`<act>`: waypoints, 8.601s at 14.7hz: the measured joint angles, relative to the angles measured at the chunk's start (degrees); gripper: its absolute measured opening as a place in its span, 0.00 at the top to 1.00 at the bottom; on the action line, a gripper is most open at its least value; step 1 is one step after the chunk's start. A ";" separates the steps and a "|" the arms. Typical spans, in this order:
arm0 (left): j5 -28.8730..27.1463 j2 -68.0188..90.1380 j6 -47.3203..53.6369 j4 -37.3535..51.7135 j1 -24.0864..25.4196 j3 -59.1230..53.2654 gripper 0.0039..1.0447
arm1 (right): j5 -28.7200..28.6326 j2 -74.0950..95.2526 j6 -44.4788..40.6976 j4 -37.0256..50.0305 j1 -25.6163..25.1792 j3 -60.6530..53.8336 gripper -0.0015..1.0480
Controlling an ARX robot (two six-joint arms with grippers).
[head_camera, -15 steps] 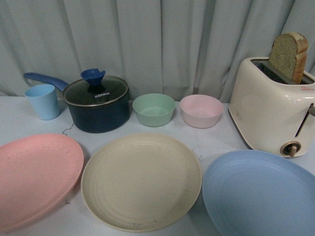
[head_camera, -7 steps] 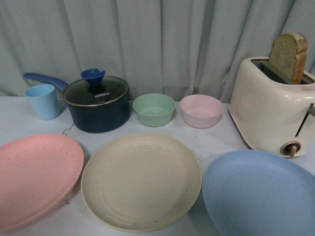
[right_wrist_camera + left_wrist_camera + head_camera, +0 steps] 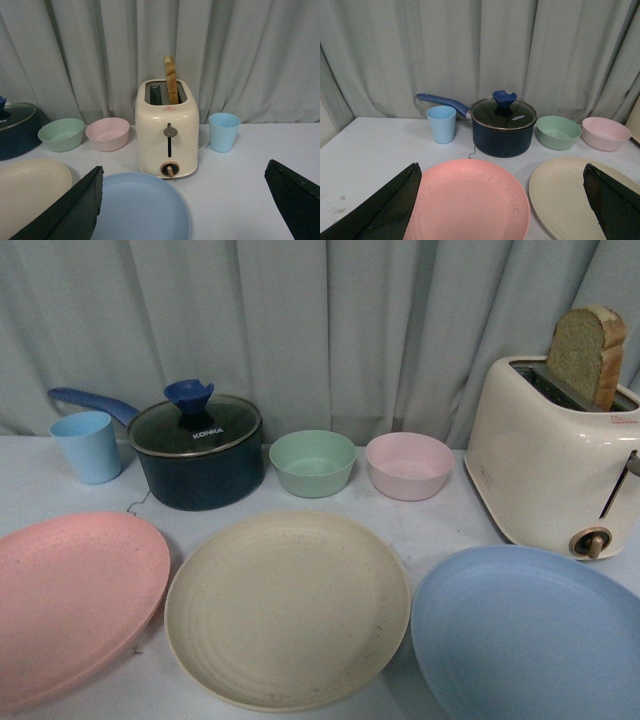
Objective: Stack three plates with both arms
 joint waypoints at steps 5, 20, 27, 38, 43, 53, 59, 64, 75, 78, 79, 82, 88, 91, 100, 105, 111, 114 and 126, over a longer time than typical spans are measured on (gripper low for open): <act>0.00 0.00 0.00 0.00 0.00 0.00 0.06 | 0.00 0.00 0.00 0.00 0.00 0.00 0.06; 8.11 72.46 2.75 23.12 11.61 29.18 0.06 | -0.04 0.00 -0.04 -0.02 0.00 0.00 0.06; 10.99 102.97 8.74 28.41 20.65 39.85 0.06 | -0.04 0.00 -0.04 -0.02 0.00 0.00 0.06; 11.91 116.83 2.25 40.63 24.74 36.98 0.06 | -0.04 0.00 -0.04 -0.02 0.00 0.00 0.06; 10.38 118.36 2.38 42.53 23.71 36.35 0.33 | -0.04 0.00 -0.04 -0.02 0.00 0.00 0.06; 12.35 112.26 -0.76 35.32 23.82 36.81 0.98 | -0.04 0.00 -0.04 -0.02 0.00 0.00 0.06; 15.34 93.11 -0.31 22.25 23.04 38.84 0.98 | -0.04 0.00 -0.04 -0.02 0.00 0.00 0.06; 14.95 82.68 -3.65 21.03 5.97 35.23 0.98 | -0.04 0.00 -0.04 -0.02 0.00 0.00 0.06; 3.67 103.82 -11.56 31.45 -11.47 38.71 0.98 | -0.04 0.00 -0.04 -0.02 0.00 0.00 0.06; 2.21 105.85 -12.33 32.61 -10.27 38.86 0.98 | -0.04 0.00 -0.04 -0.02 0.00 0.00 0.06; 1.70 106.62 -12.33 32.81 -10.05 38.91 0.98 | -0.04 0.00 -0.04 -0.02 0.00 0.00 0.06; 1.40 108.67 -12.55 33.24 -10.03 38.99 0.98 | -0.04 0.00 -0.04 -0.02 0.00 0.00 0.06; 3.91 104.98 -16.09 31.78 -9.62 38.82 0.43 | -0.04 0.00 -0.04 -0.02 0.00 0.00 0.06; 4.94 90.29 -17.53 30.71 -8.33 34.27 0.04 | -0.04 0.00 -0.04 -0.02 0.00 0.00 0.06; -0.37 50.69 -0.20 41.72 -0.35 8.22 0.96 | -0.02 0.00 -0.04 -0.02 0.00 0.00 0.06; 0.00 39.04 -0.17 35.23 -0.11 3.32 0.99 | -0.02 0.00 -0.04 -0.02 0.00 0.00 0.06; 0.02 26.69 -0.17 27.41 -0.09 -0.04 0.99 | -0.02 0.00 -0.04 -0.02 0.00 0.00 0.06; 0.02 20.92 -0.17 21.38 -0.09 -0.04 0.99 | -0.02 0.00 -0.04 -0.02 0.00 0.00 0.06; 0.11 0.00 -0.17 -0.57 -0.07 0.00 0.99 | -0.04 0.00 -0.04 0.04 0.00 0.00 0.06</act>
